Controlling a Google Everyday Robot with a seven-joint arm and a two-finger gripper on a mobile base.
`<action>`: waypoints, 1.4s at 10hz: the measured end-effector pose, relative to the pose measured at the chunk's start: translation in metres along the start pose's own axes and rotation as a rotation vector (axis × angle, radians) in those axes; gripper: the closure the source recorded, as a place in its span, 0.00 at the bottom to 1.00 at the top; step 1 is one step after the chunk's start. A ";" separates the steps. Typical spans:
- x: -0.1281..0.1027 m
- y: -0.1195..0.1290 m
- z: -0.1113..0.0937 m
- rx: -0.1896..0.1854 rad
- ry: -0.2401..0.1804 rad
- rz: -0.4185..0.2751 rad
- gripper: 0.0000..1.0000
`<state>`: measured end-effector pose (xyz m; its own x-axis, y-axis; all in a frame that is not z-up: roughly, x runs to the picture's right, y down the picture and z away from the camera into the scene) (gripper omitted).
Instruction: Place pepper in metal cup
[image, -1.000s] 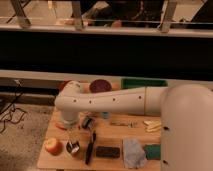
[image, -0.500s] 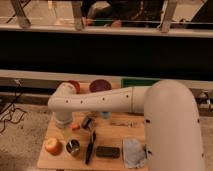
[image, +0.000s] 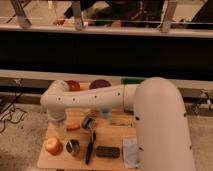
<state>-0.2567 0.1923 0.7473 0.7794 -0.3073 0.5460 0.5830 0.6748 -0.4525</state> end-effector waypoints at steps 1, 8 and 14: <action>0.001 -0.002 0.006 -0.001 0.000 0.000 0.20; 0.014 -0.018 0.028 -0.014 0.026 0.008 0.20; 0.037 -0.013 0.037 -0.032 0.040 0.024 0.20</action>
<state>-0.2434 0.1971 0.7992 0.8016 -0.3181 0.5063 0.5704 0.6609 -0.4878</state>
